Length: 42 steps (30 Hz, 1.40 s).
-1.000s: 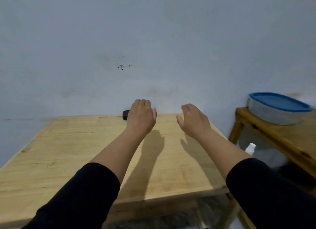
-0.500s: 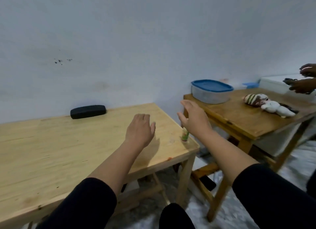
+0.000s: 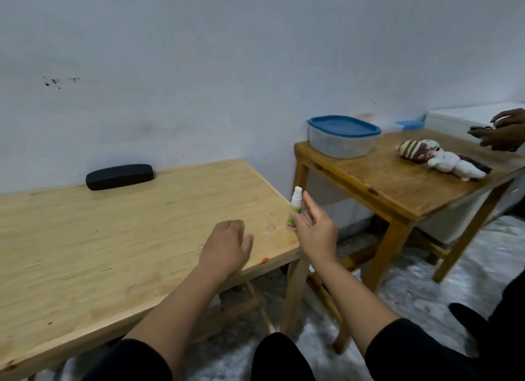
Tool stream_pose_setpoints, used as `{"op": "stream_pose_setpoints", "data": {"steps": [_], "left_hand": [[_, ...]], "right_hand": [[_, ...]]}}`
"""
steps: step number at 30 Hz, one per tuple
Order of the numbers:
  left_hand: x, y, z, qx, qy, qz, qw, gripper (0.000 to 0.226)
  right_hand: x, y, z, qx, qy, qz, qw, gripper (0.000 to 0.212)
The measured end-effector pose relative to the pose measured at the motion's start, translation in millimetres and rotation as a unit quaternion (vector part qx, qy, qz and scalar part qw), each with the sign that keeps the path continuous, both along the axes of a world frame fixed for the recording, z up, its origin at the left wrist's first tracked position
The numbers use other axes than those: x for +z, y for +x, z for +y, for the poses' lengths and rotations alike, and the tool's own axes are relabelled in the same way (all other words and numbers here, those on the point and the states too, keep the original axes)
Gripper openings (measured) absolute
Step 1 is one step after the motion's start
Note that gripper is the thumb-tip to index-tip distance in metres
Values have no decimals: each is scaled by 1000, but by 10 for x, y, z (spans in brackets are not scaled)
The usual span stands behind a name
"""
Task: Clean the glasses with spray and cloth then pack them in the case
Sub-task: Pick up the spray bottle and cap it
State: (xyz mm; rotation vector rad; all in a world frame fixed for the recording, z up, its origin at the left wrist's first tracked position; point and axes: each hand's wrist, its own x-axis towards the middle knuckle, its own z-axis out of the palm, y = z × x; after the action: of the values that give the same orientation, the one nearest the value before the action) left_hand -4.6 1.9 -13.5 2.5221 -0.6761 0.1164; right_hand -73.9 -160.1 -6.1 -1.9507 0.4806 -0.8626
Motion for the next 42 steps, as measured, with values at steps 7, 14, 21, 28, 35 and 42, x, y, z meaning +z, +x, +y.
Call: {"op": "stream_pose_setpoints", "data": {"steps": [7, 14, 21, 28, 35, 42], "left_hand": [[-16, 104, -139, -1, -54, 21, 998, 48], [63, 85, -392, -37, -114, 42, 992, 39], [126, 91, -469, -6, -232, 67, 970, 26], [556, 124, -652, -56, -353, 44, 933, 28], [549, 110, -791, -129, -288, 29, 948, 30], [489, 143, -786, -136, -264, 52, 953, 38]], "right_hand": [[-17, 96, 18, 41, 118, -36, 991, 54], [-13, 93, -31, 58, 150, -50, 986, 55], [-14, 83, -75, 61, 139, -40, 988, 56], [-3, 49, -94, 75, 136, -45, 987, 54], [17, 58, -130, 80, 135, -30, 987, 48], [37, 36, -149, 91, 66, -14, 994, 71]]}}
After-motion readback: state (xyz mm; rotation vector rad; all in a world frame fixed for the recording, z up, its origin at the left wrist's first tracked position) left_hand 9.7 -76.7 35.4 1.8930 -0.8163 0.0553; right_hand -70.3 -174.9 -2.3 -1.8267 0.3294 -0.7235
